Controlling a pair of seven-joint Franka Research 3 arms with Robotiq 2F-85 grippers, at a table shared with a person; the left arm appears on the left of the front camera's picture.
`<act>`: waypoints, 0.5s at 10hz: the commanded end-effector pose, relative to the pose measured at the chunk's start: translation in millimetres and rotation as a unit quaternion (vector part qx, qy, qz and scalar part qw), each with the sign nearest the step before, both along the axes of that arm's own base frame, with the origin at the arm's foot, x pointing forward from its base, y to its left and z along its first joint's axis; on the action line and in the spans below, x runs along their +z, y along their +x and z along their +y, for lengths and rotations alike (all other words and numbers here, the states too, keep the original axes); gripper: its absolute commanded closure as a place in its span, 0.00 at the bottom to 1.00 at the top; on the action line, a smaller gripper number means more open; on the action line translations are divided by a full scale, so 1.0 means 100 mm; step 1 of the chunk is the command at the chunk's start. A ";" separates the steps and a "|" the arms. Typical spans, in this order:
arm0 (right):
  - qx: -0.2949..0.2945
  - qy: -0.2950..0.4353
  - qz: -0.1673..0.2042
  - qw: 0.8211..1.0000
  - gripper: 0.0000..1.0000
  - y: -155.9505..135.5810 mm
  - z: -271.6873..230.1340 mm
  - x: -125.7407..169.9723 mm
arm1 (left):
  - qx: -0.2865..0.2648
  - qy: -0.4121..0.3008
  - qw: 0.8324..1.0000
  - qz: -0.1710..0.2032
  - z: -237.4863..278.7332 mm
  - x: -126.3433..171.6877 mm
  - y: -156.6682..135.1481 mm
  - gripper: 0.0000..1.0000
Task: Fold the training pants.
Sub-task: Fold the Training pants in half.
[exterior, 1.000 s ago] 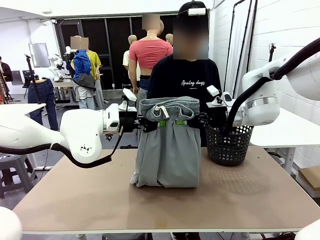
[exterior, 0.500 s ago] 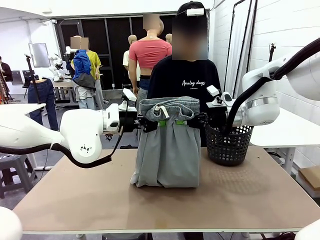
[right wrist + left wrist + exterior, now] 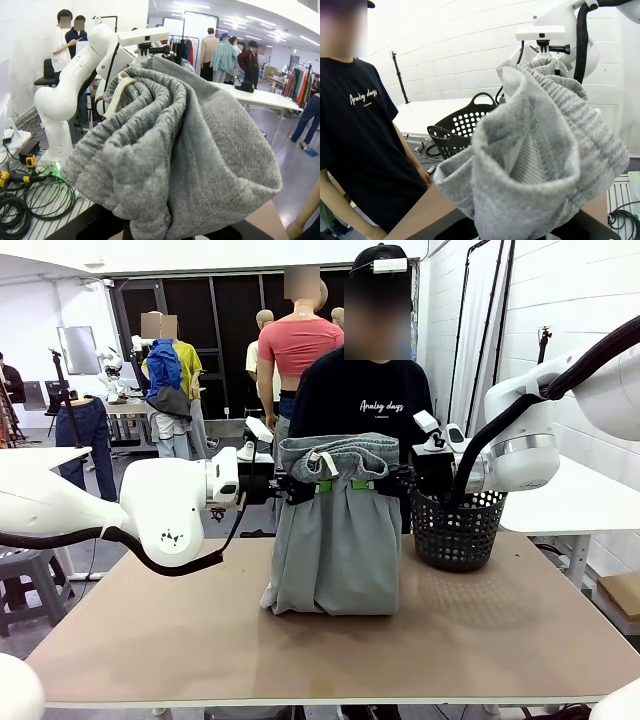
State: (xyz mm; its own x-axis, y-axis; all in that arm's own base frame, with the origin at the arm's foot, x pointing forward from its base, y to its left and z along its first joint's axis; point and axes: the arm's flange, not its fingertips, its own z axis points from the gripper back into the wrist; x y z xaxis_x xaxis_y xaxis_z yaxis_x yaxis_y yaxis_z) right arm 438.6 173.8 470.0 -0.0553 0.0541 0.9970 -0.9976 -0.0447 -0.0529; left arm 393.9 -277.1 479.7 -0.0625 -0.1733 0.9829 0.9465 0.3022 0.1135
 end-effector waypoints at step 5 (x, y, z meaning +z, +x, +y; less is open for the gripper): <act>0.001 0.008 0.001 1.000 1.00 -0.03 0.01 0.01 | 0.007 -0.004 1.000 -0.003 -0.01 0.03 -0.01 1.00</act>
